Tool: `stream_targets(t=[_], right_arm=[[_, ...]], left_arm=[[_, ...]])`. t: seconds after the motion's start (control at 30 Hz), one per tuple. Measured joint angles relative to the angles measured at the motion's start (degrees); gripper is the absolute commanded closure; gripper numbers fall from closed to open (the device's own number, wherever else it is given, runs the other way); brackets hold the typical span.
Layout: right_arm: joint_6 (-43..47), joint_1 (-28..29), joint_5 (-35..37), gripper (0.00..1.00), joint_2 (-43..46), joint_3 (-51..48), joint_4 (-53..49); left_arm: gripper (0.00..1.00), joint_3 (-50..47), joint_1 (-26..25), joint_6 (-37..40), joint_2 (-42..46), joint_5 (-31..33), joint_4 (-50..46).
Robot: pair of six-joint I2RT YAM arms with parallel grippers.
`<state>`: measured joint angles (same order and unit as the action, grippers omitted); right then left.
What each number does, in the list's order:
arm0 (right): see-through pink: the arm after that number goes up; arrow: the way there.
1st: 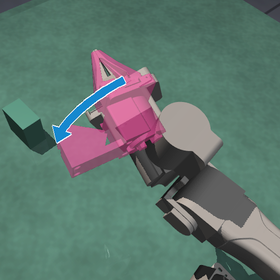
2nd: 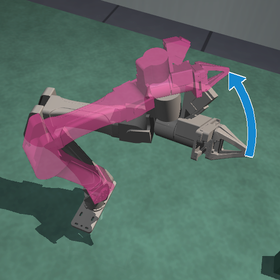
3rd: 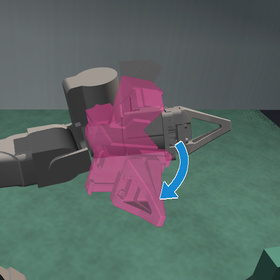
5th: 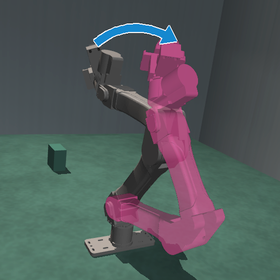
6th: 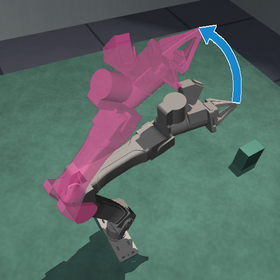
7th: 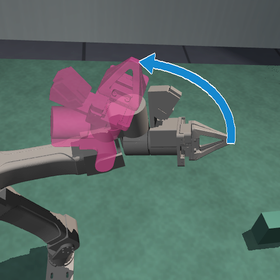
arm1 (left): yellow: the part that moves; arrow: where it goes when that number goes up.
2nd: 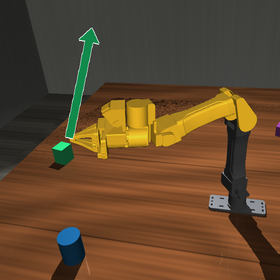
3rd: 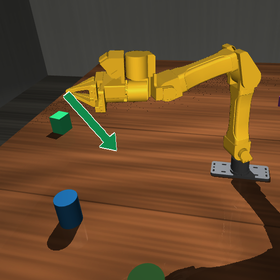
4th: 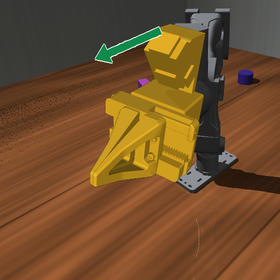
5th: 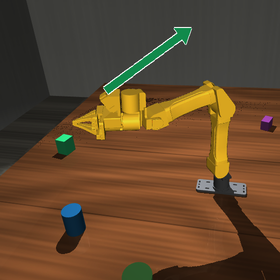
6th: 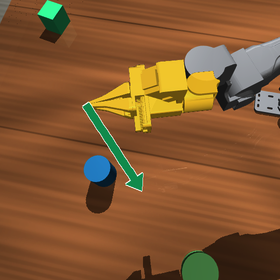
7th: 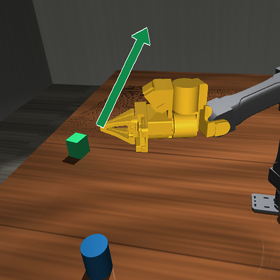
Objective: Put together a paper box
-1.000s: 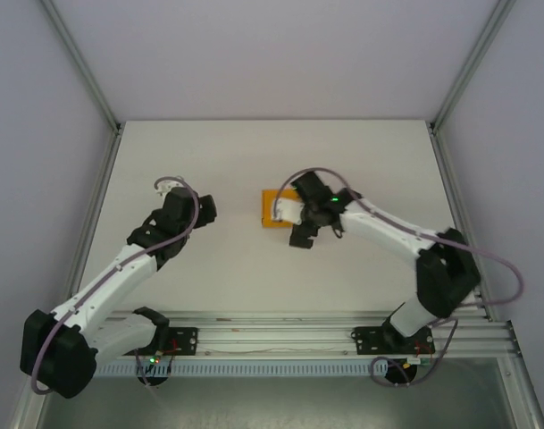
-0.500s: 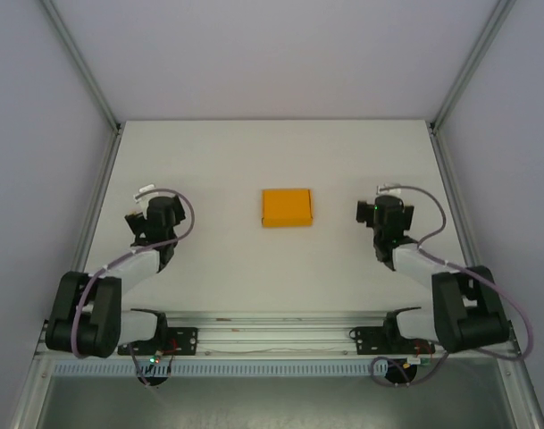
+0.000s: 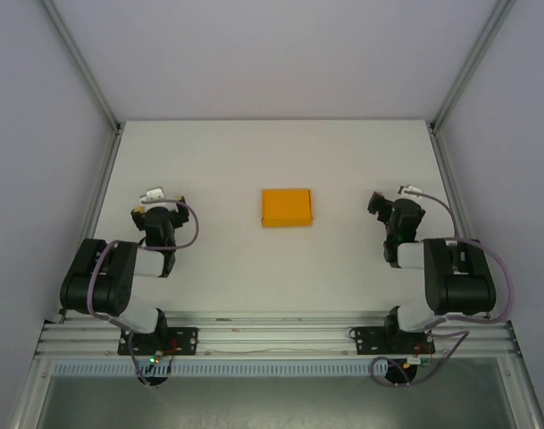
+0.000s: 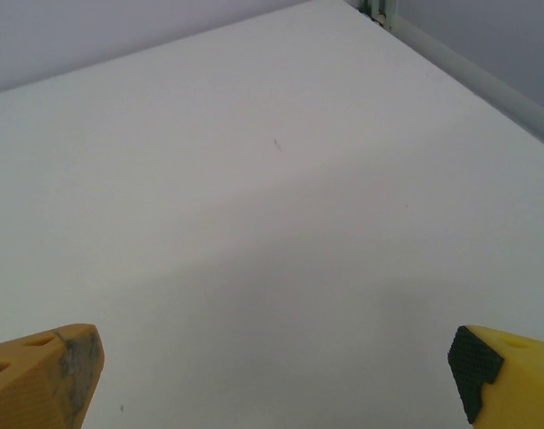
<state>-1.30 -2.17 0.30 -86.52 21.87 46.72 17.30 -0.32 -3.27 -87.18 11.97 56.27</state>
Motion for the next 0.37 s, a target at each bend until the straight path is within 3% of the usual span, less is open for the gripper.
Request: stream_targets(t=[0.37], right_arm=[[-0.17, 0.0, -1.86, 0.0, 0.0, 0.0, 0.02]], left_arm=[[0.0, 0.02, 0.0, 0.33, 0.0, -1.07, 1.03]])
